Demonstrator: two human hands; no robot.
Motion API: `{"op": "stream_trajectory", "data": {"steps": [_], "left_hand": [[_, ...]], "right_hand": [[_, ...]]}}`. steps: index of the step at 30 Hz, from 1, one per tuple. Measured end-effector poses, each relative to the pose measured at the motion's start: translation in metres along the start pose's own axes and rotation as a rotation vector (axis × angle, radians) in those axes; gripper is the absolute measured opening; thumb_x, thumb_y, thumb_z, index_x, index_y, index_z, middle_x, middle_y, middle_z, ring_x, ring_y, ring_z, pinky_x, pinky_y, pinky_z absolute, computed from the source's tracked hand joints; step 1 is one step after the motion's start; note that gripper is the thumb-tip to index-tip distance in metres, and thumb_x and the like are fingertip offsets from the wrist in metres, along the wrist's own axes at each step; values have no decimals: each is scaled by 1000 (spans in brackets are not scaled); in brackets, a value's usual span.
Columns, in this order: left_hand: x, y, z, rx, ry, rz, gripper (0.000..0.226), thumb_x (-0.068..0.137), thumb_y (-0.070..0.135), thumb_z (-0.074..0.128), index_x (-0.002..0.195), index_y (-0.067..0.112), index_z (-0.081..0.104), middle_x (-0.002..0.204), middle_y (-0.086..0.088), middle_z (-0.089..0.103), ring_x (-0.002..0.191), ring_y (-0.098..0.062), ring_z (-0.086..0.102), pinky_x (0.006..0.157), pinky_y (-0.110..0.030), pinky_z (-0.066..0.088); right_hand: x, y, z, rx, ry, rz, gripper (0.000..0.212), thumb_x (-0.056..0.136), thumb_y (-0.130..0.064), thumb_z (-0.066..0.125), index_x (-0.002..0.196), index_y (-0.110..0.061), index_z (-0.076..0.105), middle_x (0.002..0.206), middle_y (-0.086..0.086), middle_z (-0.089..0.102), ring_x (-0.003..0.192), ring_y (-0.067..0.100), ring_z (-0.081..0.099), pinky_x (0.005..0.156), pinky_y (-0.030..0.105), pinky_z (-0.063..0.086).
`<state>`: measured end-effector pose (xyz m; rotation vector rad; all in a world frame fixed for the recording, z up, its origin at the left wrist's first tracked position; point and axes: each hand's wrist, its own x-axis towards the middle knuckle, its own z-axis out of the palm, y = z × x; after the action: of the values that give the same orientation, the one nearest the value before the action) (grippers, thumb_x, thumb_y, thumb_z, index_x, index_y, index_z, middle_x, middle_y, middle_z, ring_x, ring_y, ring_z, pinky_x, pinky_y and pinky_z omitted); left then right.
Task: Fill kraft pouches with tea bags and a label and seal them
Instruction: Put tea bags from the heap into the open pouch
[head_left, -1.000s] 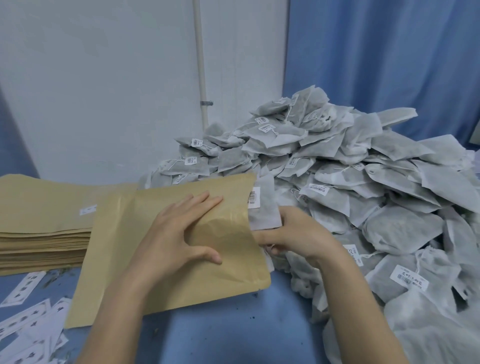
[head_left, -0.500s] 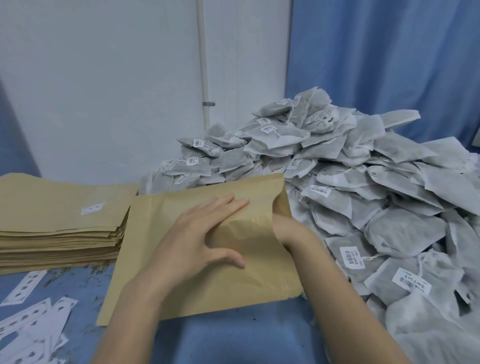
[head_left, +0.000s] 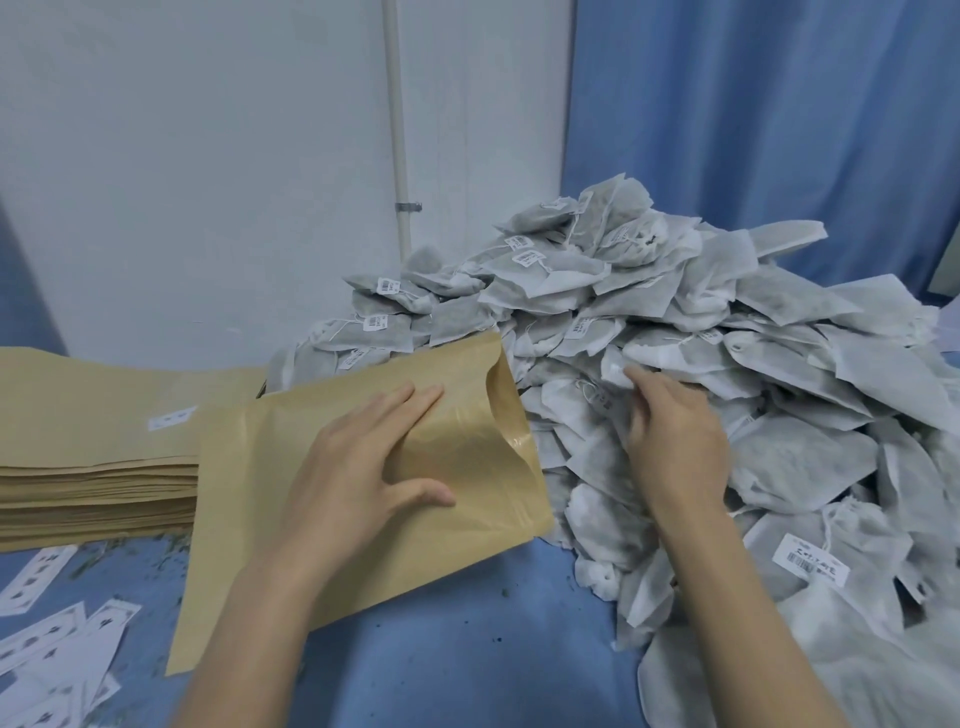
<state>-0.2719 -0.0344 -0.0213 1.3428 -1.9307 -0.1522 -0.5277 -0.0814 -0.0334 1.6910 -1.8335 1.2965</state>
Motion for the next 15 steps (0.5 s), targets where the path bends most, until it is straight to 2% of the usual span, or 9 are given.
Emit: {"op": "stream_trajectory", "data": {"steps": [2,3,5,6,7,9,12,15], "left_hand": [[0,0,1,17,22,-2,91,54,47,80,137,42,43,148,11,38,139,-9,30,113,-30,23],[1,0,2,25,33,-1,91,55,45,82,137,40,43,148,10,38,139,-11,30,113,-31,24],[1,1,3,43,42,-2,92,55,42,83,138,38,43,148,9,38,140,-13,30,113,-31,23],[1,1,3,53,49,-1,92,55,42,83,138,37,44,148,8,38,139,-13,30,112,-29,22],[1,1,3,65,58,1,93,54,42,83,138,36,44,148,7,38,138,-13,31,110,-27,20],[0,3,4,88,71,5,93,54,41,83,138,34,45,147,7,39,135,-11,31,106,-22,19],[-1,7,3,126,73,37,91,53,41,84,136,27,50,143,3,45,129,-12,37,102,-24,23],[-2,15,6,189,59,74,87,55,40,84,134,22,54,140,-5,50,129,-27,46,104,-39,32]], "right_hand": [[-2,-8,-9,204,183,50,24,93,-13,51,113,-11,65,97,7,69,88,28,61,72,27,37],[0,-11,-15,318,234,103,20,93,-16,50,106,-11,65,82,2,68,76,21,61,63,21,33],[6,-15,-27,570,242,234,15,92,-25,52,100,-16,61,60,-12,57,59,0,53,57,12,33],[8,-16,-33,702,175,299,14,90,-28,55,101,-19,59,56,-16,57,57,-4,52,59,8,36],[9,-17,-38,813,64,345,16,88,-30,59,102,-22,58,57,-18,61,59,-6,54,65,9,41],[7,-19,-39,867,-187,379,23,84,-32,65,104,-23,58,64,-19,67,67,0,61,69,23,47],[0,-25,-34,859,-412,366,22,80,-32,69,98,-23,59,59,-14,66,59,6,56,61,27,43],[-10,-40,-23,965,-605,318,15,80,-24,70,91,-23,60,54,-11,61,47,3,51,46,17,39]]}}
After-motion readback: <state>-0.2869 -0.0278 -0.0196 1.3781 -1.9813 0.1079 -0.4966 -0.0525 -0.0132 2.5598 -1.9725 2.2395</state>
